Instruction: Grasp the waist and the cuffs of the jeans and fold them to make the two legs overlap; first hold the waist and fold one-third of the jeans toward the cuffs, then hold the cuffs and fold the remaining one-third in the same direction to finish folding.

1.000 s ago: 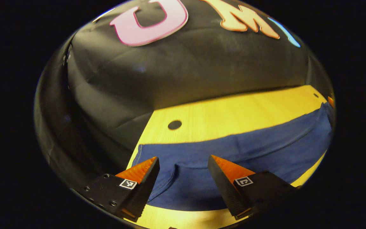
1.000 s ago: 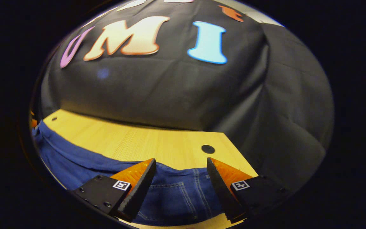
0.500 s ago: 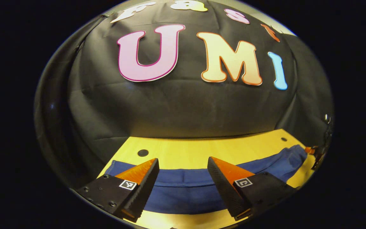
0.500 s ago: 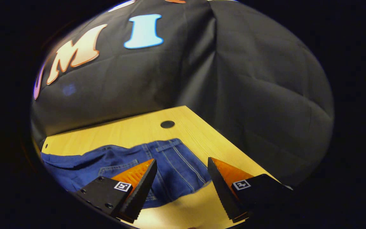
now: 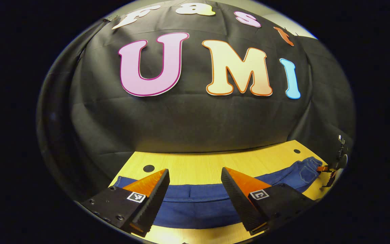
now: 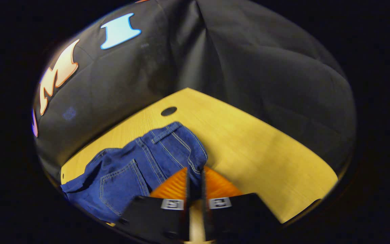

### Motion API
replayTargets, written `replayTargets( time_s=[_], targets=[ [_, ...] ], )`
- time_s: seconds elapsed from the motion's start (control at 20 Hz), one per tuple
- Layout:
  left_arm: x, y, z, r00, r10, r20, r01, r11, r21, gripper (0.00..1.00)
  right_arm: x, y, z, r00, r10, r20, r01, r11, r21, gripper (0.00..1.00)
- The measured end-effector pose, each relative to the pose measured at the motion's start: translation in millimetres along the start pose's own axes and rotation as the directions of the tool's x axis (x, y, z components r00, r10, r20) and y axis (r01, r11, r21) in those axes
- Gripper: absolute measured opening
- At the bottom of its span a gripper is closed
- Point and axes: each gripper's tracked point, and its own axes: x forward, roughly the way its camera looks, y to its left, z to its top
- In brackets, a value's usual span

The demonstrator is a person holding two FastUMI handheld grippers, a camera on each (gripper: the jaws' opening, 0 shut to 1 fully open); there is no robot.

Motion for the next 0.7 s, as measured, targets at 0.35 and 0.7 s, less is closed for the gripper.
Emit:
replayTargets(
  time_s=[0.35, 0.7],
  targets=[
    [17, -23, 4, 0.999, -0.016, -0.028, 0.015, 1.0, -0.024, 0.95, -16, -10, 15, 0.999, -0.039, 0.027, 0.04, 0.999, -0.018, 0.09],
    [2, -11, 12, 1.0, -0.019, 0.001, 0.019, 0.999, -0.046, 0.95, -43, 8, 44, 0.994, -0.025, 0.107, 0.035, 0.995, -0.091, 0.06]
  ],
)
